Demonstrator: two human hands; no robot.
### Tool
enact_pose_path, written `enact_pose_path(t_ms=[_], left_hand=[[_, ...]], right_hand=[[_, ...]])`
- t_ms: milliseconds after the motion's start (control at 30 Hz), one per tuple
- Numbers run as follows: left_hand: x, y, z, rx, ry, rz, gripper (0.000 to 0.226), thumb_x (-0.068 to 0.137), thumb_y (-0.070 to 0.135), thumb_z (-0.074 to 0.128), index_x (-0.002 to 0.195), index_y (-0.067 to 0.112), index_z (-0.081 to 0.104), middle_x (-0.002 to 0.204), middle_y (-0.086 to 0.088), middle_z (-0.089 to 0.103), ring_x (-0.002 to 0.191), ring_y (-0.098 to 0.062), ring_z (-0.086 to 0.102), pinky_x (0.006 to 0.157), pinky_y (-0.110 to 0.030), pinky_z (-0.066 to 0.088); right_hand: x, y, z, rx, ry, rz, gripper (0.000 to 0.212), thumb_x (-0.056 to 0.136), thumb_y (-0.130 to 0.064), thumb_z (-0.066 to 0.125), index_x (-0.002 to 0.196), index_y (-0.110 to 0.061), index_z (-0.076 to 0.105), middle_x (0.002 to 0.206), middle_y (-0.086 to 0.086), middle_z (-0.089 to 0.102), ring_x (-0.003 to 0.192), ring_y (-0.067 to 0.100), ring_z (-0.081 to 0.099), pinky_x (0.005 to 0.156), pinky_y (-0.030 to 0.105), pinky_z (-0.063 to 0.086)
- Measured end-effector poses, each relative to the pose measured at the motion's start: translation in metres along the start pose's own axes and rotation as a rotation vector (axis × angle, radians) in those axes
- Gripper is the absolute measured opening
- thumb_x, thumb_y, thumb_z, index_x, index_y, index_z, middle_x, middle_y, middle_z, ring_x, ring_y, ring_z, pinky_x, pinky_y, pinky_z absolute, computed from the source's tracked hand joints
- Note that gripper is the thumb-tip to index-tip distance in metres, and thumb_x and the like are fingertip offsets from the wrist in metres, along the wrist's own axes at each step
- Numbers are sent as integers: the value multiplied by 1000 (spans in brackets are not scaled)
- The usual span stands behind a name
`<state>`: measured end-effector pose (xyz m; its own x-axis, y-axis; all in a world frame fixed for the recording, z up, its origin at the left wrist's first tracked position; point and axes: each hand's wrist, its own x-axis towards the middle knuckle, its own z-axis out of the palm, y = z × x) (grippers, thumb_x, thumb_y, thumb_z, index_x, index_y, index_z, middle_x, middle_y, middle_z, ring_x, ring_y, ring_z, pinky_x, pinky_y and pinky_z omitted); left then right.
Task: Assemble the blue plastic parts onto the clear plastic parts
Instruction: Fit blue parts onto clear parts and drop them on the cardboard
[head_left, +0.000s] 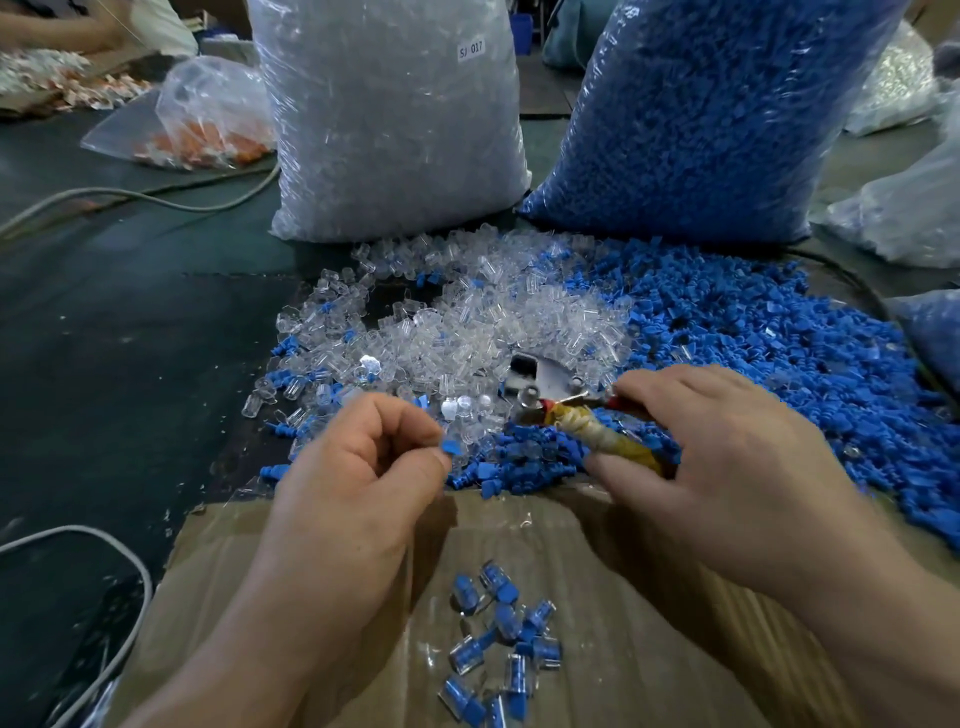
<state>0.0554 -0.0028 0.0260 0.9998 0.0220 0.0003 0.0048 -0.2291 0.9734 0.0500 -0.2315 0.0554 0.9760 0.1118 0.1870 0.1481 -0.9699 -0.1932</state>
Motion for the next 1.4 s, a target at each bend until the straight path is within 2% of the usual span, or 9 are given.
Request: enact_pose_path(t_ms=[133,300,467,667,767,900,1000,1167,1400], left_hand=[[-7,5,11,-31,-87,-112,33,88,-1,68,73,29,67,52,3,60,38,-4,49,37,-12,42],[-7,0,14,142,-32,-14,28,89,17,70,86,44,64,65,4,68,44,-1,53,42,-13,45],[-11,-2,17,184,-28,60,21,88,24,69,90,44,63,71,9,70,53,-4,62,48,-17,51],[-19,7,18,108,-61,144,9,82,43,67,90,43,66,73,5,70,57,-16,63,53,-34,55],[-17,7,11,80,-56,123,38,70,67,51,91,39,67,72,1,69,58,-18,63,53,-34,54],[-13,4,6,64,-214,-19,58,82,75,47,81,18,62,63,-12,59,52,-20,52,54,-42,45],[-14,3,5,-23,-208,66,51,83,72,57,79,22,62,56,2,52,50,-10,46,48,-27,40],[-19,10,3,277,-173,436,17,88,54,55,94,40,61,77,12,65,65,-10,64,51,-16,47],[-2,4,-16,619,-177,305,9,86,39,60,78,36,63,90,31,64,82,7,61,71,-6,46]], right_hand=[[13,3,9,-101,-101,60,71,75,-73,39,129,-31,53,115,-7,60,107,19,48,93,39,40],[15,2,12,-69,-69,31,66,79,-70,41,133,-32,48,126,-6,54,118,19,42,104,40,30],[-2,-30,15,100,96,-244,35,90,-54,43,106,-29,61,100,-8,65,94,16,59,87,41,50],[-5,-40,21,117,142,-345,22,93,-31,46,88,-19,64,81,-2,60,72,22,56,66,37,47],[-7,-41,21,169,197,-372,21,94,-23,47,88,-13,65,83,2,62,73,24,57,65,41,48],[-9,-49,19,240,176,-438,21,97,-22,47,88,-11,62,83,2,58,75,23,53,68,39,46],[-13,-56,16,340,72,-253,28,96,-40,38,78,-23,51,72,-10,48,65,10,43,58,31,37],[-16,-58,3,1310,-477,298,18,70,-29,49,55,-20,50,50,-3,42,45,11,37,41,23,30],[-14,-37,14,127,-211,4,37,92,-60,36,76,-27,45,73,-11,53,66,7,51,65,36,49]])
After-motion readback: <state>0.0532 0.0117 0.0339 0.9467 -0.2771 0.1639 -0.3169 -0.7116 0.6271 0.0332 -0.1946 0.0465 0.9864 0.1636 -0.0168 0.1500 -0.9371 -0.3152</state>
